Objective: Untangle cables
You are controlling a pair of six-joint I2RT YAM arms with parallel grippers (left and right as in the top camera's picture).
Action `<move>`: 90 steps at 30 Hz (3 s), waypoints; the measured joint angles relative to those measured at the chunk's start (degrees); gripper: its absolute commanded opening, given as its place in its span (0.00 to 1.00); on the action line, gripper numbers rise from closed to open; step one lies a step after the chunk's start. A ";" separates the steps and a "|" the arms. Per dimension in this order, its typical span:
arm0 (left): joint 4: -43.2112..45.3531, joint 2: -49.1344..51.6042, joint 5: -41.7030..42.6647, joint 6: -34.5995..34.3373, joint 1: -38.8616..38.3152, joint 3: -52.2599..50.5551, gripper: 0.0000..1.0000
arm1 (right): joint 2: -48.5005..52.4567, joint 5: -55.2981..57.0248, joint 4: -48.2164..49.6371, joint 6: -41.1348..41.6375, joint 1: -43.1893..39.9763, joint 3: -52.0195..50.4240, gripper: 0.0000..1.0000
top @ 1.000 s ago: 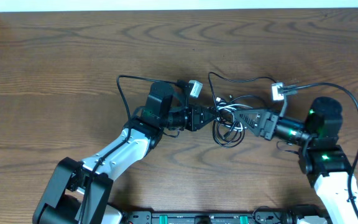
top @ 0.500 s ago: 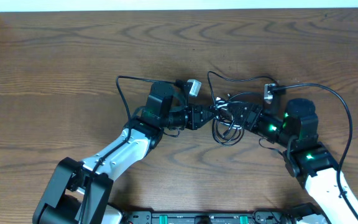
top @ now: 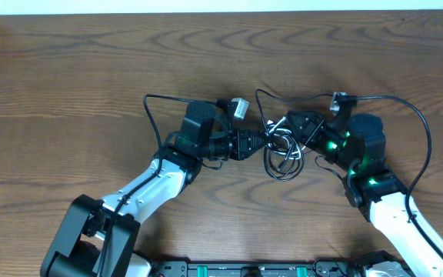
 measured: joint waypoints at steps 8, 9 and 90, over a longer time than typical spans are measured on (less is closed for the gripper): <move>-0.02 0.00 0.46 -0.13 0.00 0.00 0.08 | 0.24 -2.34 1.53 -0.55 0.00 0.00 0.10; -0.02 0.00 0.48 -0.15 0.00 0.00 0.08 | 0.24 -3.13 1.92 -0.57 0.00 0.00 0.10; -4.59 0.00 12.04 -0.66 -0.07 0.00 0.08 | -15.32 -11.04 -17.92 -41.03 -3.48 0.04 0.92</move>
